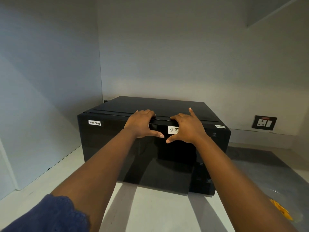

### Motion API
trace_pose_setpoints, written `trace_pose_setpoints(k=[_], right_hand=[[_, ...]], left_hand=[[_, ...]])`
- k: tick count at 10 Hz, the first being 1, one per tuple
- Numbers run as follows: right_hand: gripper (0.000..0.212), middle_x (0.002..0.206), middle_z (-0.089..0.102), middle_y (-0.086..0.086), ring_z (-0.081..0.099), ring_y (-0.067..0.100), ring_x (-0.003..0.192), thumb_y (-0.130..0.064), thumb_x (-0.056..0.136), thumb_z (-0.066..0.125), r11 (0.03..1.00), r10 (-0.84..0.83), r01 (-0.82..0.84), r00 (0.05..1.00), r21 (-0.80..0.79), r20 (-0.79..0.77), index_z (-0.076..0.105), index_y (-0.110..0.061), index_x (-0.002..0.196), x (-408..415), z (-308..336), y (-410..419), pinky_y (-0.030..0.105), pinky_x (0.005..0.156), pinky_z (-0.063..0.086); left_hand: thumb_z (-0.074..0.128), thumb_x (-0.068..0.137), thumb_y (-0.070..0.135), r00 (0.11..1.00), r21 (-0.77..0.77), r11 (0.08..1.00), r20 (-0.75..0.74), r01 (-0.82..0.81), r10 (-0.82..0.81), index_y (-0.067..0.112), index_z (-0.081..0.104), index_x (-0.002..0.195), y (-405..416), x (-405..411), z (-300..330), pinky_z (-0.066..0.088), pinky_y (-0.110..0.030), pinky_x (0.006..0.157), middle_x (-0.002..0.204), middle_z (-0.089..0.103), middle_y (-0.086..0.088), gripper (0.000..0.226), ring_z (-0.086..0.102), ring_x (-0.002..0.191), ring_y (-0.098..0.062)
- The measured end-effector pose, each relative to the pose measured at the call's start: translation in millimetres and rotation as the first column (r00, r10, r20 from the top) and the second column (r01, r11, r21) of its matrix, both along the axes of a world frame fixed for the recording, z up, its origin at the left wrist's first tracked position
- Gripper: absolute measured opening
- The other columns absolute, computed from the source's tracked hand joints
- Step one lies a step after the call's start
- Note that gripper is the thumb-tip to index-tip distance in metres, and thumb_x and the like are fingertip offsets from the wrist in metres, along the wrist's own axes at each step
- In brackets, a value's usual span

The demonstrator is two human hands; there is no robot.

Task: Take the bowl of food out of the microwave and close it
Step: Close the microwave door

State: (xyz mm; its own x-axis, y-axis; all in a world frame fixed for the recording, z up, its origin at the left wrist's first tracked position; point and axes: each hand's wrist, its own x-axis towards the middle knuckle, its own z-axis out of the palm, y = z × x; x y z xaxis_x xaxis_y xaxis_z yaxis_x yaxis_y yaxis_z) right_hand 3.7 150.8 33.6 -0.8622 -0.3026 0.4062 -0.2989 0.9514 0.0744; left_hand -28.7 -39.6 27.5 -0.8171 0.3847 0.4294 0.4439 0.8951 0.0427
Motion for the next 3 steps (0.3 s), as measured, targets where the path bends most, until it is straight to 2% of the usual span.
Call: trace_pose_setpoints(k=[1,3], right_hand=[[0.09,0.131,0.057,0.006,0.048,0.021,0.125,-0.063,0.058,0.072,1.0,-0.014,0.013,0.999,-0.019,-0.029,0.045,-0.017,0.131,-0.4,-1.1,-2.2,0.041,0.117,-0.003],[0.089,0.135,0.053,0.006,0.046,0.023,0.127,-0.06,0.062,0.071,0.999,-0.025,0.025,1.0,-0.046,-0.009,0.041,-0.018,0.134,3.1,-4.8,-3.1,0.043,0.117,-0.004]], left_hand=[[0.063,0.058,0.074,1.0,-0.001,1.0,-0.024,-0.014,0.014,0.016,0.049,0.124,3.9,-0.3,0.2,0.035,-0.043,0.108,0.122,0.058,-0.003,0.089,0.053,0.114,-0.023],[0.063,0.061,0.072,0.999,-0.027,0.999,0.005,-0.033,0.033,0.014,0.046,0.125,8.3,1.9,1.5,0.021,-0.047,0.117,0.126,0.056,-0.005,0.088,0.051,0.119,-0.025]])
